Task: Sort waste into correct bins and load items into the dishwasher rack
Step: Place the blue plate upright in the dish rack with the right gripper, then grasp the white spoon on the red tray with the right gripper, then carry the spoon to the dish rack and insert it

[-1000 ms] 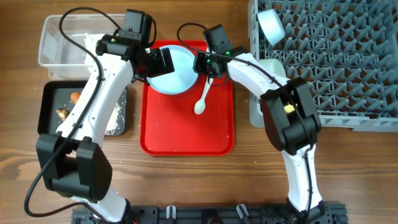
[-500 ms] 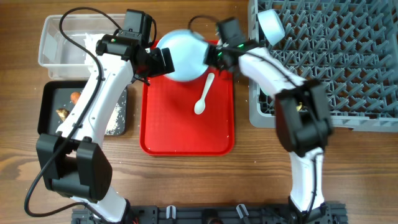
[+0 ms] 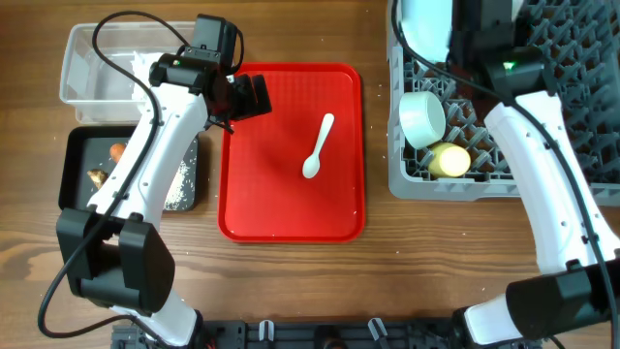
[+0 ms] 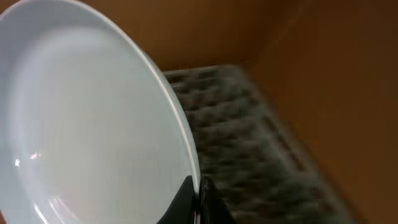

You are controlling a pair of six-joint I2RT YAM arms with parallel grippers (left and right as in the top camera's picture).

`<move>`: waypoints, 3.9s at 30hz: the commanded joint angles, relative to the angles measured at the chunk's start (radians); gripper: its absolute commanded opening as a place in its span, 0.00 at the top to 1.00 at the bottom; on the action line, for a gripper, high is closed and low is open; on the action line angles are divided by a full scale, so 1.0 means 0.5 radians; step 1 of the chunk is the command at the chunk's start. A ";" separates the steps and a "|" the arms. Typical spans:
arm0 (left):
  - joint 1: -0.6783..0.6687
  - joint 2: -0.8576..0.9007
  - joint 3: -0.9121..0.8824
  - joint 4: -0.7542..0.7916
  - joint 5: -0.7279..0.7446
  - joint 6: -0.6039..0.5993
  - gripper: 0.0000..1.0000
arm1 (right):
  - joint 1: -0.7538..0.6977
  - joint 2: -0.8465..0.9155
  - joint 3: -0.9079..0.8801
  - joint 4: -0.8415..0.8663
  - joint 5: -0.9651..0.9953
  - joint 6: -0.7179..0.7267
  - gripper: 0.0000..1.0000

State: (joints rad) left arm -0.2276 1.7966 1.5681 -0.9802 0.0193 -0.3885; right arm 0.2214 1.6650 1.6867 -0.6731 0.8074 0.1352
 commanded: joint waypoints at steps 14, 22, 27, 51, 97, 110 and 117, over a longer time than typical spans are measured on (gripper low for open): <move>0.011 -0.001 0.024 0.000 -0.021 -0.032 0.00 | -0.113 0.555 0.013 -0.081 0.400 -0.718 0.96; 0.011 -0.001 0.025 0.000 -0.020 -0.032 0.00 | -0.113 0.632 0.014 0.157 0.001 -0.350 0.00; 0.011 -0.001 0.024 0.000 -0.021 -0.032 0.00 | -0.064 0.279 0.017 0.054 -0.291 -0.068 0.00; 0.243 -0.001 0.025 -0.049 -0.195 -0.349 0.00 | 0.692 0.781 -0.491 -0.004 -2.061 1.466 0.35; 0.481 -0.001 0.024 -0.054 -0.192 -0.563 0.00 | -0.079 -0.620 -0.333 -0.842 -1.118 0.864 0.96; 0.481 -0.001 0.024 -0.054 -0.192 -0.563 0.00 | -0.803 -0.610 -1.140 -0.487 -1.088 1.351 0.96; 0.481 -0.001 0.025 -0.054 -0.192 -0.563 0.00 | -0.803 -0.425 -1.359 -0.235 -1.092 1.541 0.96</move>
State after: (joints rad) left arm 0.0132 1.7966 1.5684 -1.0065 -0.0631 -0.6571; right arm -0.1780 1.4124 1.0206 -0.8017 0.2691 0.8524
